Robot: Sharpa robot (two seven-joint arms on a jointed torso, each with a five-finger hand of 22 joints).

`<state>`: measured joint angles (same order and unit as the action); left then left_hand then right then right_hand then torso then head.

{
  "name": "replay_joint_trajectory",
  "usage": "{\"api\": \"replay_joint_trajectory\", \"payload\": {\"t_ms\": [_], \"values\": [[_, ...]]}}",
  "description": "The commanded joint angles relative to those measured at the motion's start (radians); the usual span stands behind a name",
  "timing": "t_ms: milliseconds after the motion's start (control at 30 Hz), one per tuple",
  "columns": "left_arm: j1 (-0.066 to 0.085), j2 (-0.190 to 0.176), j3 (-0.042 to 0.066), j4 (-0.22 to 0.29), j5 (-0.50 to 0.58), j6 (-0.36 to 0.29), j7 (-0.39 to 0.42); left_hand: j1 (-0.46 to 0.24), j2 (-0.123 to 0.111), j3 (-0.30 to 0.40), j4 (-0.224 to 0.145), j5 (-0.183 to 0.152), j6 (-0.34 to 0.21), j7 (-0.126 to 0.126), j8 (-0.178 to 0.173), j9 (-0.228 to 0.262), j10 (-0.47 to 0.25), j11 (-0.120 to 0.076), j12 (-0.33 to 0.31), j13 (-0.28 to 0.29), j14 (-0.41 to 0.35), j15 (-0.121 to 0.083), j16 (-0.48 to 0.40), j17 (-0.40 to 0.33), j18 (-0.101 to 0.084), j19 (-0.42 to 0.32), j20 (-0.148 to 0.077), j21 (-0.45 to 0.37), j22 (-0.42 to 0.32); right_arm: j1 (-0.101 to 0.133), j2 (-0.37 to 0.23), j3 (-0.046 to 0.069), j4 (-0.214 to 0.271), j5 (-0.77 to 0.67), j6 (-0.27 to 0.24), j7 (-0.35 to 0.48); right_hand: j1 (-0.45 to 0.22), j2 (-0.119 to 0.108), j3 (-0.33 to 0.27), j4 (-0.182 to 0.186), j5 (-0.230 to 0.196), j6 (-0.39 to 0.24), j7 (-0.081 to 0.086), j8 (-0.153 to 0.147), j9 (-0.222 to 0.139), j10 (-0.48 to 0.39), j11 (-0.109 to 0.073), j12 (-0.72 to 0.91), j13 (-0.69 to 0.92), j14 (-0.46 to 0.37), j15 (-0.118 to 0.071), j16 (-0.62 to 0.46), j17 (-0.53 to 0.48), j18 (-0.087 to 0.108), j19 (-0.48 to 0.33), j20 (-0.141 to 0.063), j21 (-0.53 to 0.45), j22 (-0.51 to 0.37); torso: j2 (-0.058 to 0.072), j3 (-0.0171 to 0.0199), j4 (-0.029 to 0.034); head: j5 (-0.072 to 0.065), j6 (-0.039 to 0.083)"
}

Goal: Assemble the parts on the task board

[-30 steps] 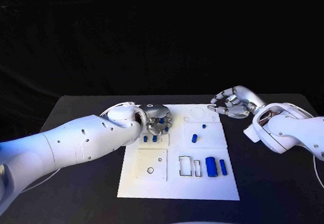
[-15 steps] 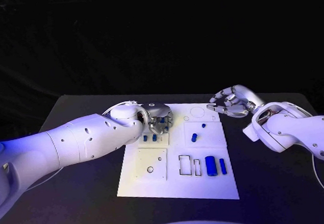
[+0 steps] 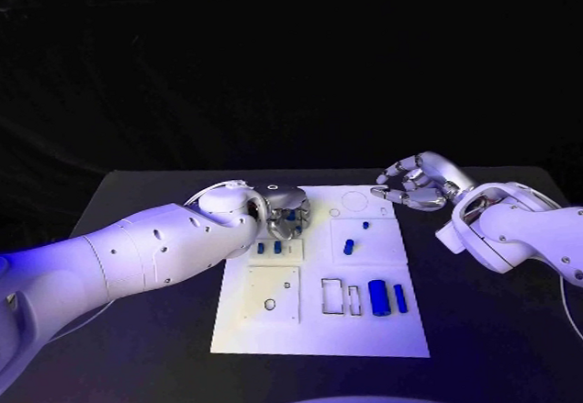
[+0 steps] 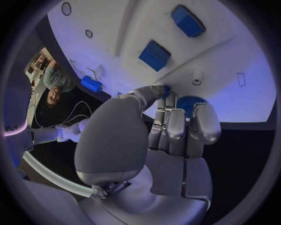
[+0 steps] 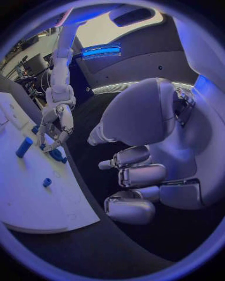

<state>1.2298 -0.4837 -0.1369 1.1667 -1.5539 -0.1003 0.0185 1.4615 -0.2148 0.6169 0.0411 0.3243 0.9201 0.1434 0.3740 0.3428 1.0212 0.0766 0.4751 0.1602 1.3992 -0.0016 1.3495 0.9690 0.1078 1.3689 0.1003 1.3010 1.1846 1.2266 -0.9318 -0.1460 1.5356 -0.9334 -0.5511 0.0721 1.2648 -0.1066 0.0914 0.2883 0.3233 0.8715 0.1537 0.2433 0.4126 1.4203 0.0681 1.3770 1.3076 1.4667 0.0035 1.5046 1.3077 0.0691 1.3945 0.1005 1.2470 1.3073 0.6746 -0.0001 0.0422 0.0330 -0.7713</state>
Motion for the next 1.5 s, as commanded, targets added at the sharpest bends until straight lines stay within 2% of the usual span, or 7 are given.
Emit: {"api": "replay_joint_trajectory", "payload": {"t_ms": [33, 333, 533, 700, 867, 1100, 1500], "values": [[-0.007, -0.002, -0.004, -0.001, -0.01, -0.017, 0.005, 0.007, 0.008, 0.007, -0.013, -0.008, 0.015, -0.001, -0.004, -0.001, 0.019, -0.002, 0.002, 0.003, 0.011, -0.002, 0.007, 0.001, -0.018, 0.011, 0.0, 0.01, 0.011, 0.0, 0.002, 0.0, 0.001, -0.008, 0.003, 0.008, 0.008, -0.002, 0.0, -0.001, 0.006, -0.008, -0.001, 0.005, -0.001, -0.003, 0.001, -0.001, 0.074, 0.058, -0.007, -0.006, 0.062, 0.01, -0.006, 0.001, -0.005, 0.043, -0.001, -0.0004, 0.0004, 0.0, 0.002], [-0.007, -0.023, -0.003, 0.025, 0.011, -0.095, 0.047, -0.004, 0.006, 0.019, -0.025, -0.01, 0.03, -0.001, -0.013, -0.002, 0.046, -0.004, -0.015, 0.002, 0.018, -0.003, 0.011, 0.003, -0.021, 0.017, -0.002, 0.021, 0.024, 0.0, 0.004, 0.0, -0.001, -0.008, 0.001, 0.011, 0.007, -0.001, 0.001, 0.0, 0.006, -0.006, -0.001, 0.007, -0.001, -0.002, 0.001, 0.001, 0.076, 0.058, -0.007, -0.006, 0.061, 0.01, -0.006, 0.001, -0.005, 0.043, -0.002, -0.0005, 0.0017, 0.004, 0.008], [-0.007, -0.053, 0.015, 0.062, 0.026, -0.123, 0.059, -0.011, 0.005, 0.021, -0.027, -0.01, 0.034, 0.001, -0.018, -0.003, 0.051, -0.003, -0.025, 0.0, 0.019, -0.003, 0.012, 0.001, -0.021, 0.018, -0.002, 0.023, 0.026, 0.0, 0.004, 0.0, -0.002, -0.008, -0.001, 0.013, 0.007, -0.001, 0.001, 0.0, 0.006, -0.006, -0.001, 0.007, -0.001, -0.002, 0.001, 0.001, 0.076, 0.058, -0.007, -0.006, 0.061, 0.01, -0.006, 0.001, -0.005, 0.043, -0.002, -0.0001, 0.0023, 0.007, 0.014], [-0.007, -0.091, 0.033, 0.106, 0.033, -0.127, 0.056, -0.019, 0.004, 0.022, -0.028, -0.01, 0.039, 0.001, -0.021, -0.003, 0.059, -0.003, -0.035, -0.002, 0.02, -0.003, 0.011, -0.002, -0.021, 0.018, -0.002, 0.024, 0.027, 0.0, 0.003, 0.0, -0.001, -0.008, -0.002, 0.013, 0.007, -0.001, 0.001, 0.0, 0.006, -0.006, -0.001, 0.007, -0.001, -0.002, 0.001, 0.001, 0.076, 0.058, -0.007, -0.006, 0.061, 0.01, -0.006, 0.001, -0.005, 0.043, -0.002, 0.0002, 0.0021, 0.011, 0.016], [-0.007, -0.131, 0.045, 0.142, 0.037, -0.122, 0.047, -0.023, 0.003, 0.021, -0.029, -0.011, 0.041, 0.0, -0.023, -0.003, 0.063, -0.004, -0.04, -0.003, 0.018, -0.003, 0.009, -0.01, -0.022, 0.019, -0.002, 0.025, 0.028, 0.0, 0.0, 0.0, -0.001, -0.008, -0.001, 0.014, 0.007, -0.001, 0.001, 0.0, 0.006, -0.006, -0.001, 0.007, -0.001, -0.002, 0.001, 0.001, 0.076, 0.058, -0.007, -0.006, 0.061, 0.01, -0.006, 0.001, -0.005, 0.043, -0.002, -0.0006, 0.0022, 0.01, 0.018], [-0.007, -0.162, 0.049, 0.145, 0.044, -0.1, 0.036, -0.025, 0.002, 0.02, -0.03, -0.011, 0.043, 0.0, -0.024, -0.002, 0.066, -0.004, -0.043, -0.003, 0.019, -0.003, 0.009, -0.011, -0.022, 0.018, -0.002, 0.025, 0.028, 0.0, -0.003, 0.0, -0.001, -0.008, -0.001, 0.013, 0.007, -0.001, 0.001, 0.0, 0.006, -0.006, -0.001, 0.007, -0.001, -0.002, 0.001, 0.001, 0.076, 0.058, -0.007, -0.006, 0.061, 0.01, -0.006, 0.001, -0.005, 0.043, 0.0, -0.0019, 0.0018, 0.01, 0.018], [-0.007, -0.177, 0.049, 0.127, 0.058, -0.058, 0.031, -0.03, 0.0, 0.018, -0.03, -0.012, 0.044, 0.0, -0.027, -0.003, 0.068, -0.004, -0.049, -0.004, 0.018, -0.003, 0.008, -0.014, -0.021, 0.017, -0.002, 0.024, 0.026, 0.0, -0.001, 0.0, -0.002, -0.008, 0.0, 0.013, 0.007, -0.001, 0.001, 0.0, 0.006, -0.006, -0.001, 0.007, -0.001, -0.002, 0.001, 0.001, 0.076, 0.058, -0.007, -0.006, 0.061, 0.01, -0.006, 0.001, -0.005, 0.043, 0.001, -0.0014, 0.0004, 0.011, 0.012]]}}
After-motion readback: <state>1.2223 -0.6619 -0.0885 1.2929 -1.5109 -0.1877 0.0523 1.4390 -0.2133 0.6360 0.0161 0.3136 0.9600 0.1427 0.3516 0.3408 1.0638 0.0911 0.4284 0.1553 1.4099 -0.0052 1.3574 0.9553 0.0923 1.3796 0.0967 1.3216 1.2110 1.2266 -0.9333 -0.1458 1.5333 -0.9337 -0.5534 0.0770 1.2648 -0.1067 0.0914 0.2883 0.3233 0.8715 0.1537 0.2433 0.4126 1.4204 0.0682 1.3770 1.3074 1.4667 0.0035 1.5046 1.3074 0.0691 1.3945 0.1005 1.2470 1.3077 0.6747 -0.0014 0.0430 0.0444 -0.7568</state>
